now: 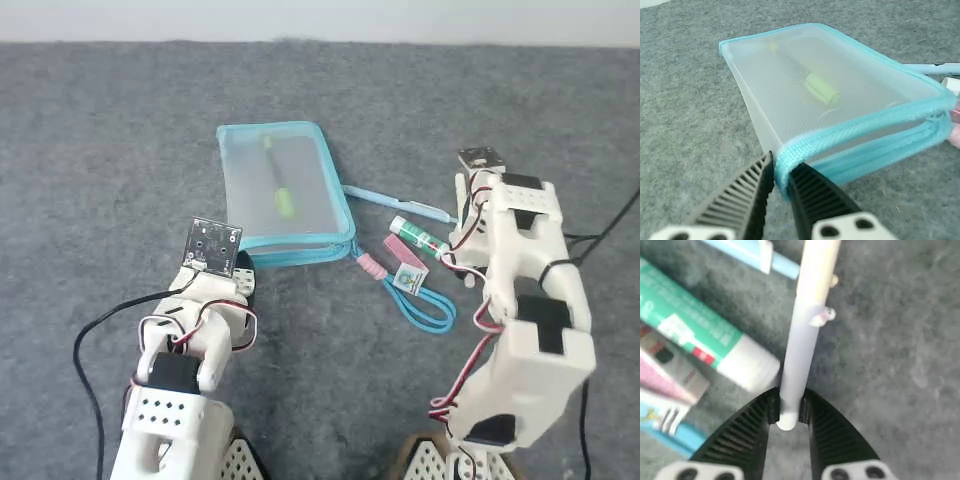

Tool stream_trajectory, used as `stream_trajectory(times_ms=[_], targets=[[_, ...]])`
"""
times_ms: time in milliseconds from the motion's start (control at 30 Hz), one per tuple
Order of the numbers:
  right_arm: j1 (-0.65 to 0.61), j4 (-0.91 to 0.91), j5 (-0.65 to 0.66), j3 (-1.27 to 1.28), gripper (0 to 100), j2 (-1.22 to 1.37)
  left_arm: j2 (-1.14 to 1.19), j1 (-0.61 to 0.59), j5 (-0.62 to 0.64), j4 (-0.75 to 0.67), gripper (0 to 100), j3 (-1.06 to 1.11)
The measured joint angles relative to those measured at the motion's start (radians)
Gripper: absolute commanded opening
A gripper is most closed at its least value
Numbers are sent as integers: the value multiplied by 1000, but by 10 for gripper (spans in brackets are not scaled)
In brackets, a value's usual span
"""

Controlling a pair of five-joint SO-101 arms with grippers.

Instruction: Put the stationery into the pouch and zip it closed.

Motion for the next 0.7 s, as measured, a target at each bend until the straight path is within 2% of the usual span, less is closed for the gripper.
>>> stream_trajectory(times_ms=[233,500,600,700], targets=[[6,235,2,-66,7,-325,0,0,0,0,12,0],[3,341,3,-74,6,-542,0,0,0,0,12,0],[-54,388,2,-74,6,-557,0,0,0,0,12,0],[-173,437,3,-74,6,-592,0,0,0,0,12,0]])
